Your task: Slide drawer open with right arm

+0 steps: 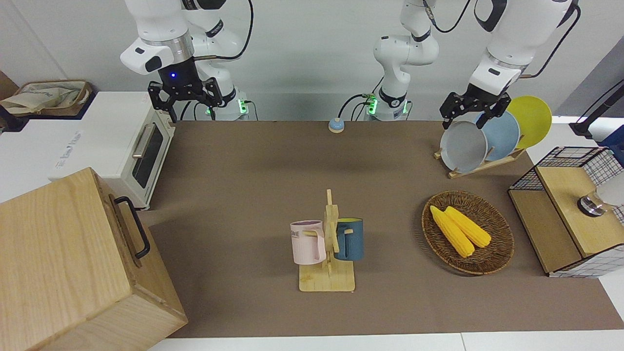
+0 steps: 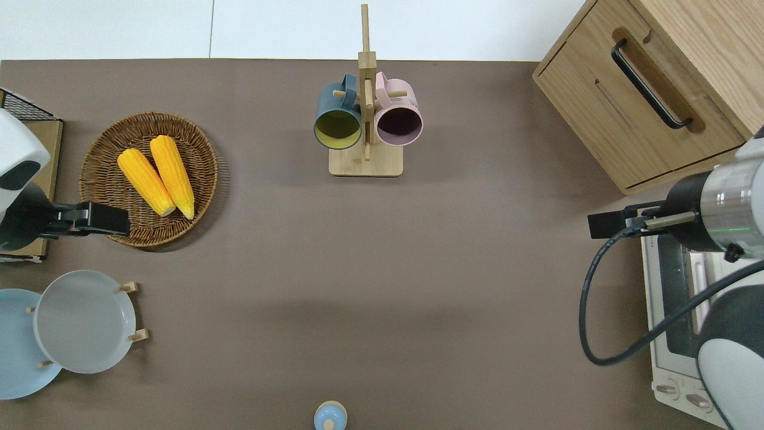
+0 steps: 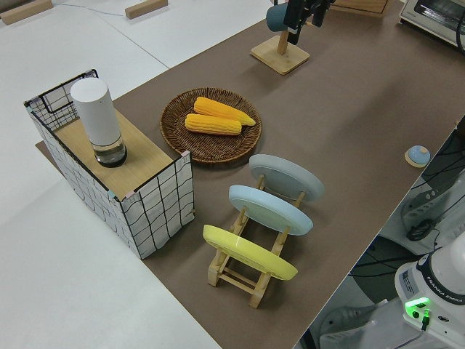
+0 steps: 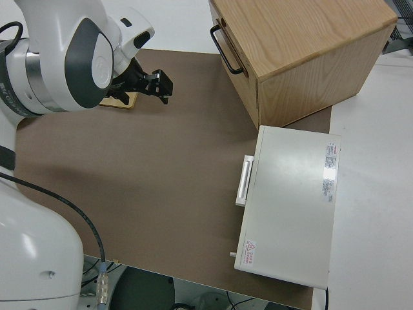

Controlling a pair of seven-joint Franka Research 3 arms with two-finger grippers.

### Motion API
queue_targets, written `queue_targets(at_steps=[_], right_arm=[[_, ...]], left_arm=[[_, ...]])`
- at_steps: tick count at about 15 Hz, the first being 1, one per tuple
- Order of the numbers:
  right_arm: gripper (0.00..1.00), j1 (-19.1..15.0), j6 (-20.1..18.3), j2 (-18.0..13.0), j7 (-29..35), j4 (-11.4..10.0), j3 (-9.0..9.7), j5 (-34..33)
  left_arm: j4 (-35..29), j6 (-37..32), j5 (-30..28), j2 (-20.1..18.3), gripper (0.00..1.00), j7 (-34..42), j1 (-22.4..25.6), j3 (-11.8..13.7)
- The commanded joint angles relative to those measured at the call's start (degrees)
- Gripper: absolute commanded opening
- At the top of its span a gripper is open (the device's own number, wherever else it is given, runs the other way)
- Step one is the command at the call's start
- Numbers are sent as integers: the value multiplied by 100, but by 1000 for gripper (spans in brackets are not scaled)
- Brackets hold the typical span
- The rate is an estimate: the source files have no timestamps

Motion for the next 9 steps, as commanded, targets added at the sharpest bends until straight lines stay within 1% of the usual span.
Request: queue_targets(at_steps=[1,3,5,7,8,9], right_arm=[[981,-19,-84,84,-100,129,-10,-4],[981,-1,-110,75,-91,129,7,-162],[983,157,-154,66,-21,129,-1,-267],[981,245,-163,40,276,129,16,-434],[981,254,-163,40,434,129,60,-487],[979,254,-163,40,575,129,182,-627]], left_arm=[[12,-73,64,-49,995,-6,-15,17],[12,-82,64,-49,995,-6,-15,17],[12,-82,73,-49,995,-6,-15,17],[12,-74,73,-49,998,-6,-15,17],[12,-82,73,-49,995,-6,-15,17],[12,-74,73,-49,995,-6,-15,17]])
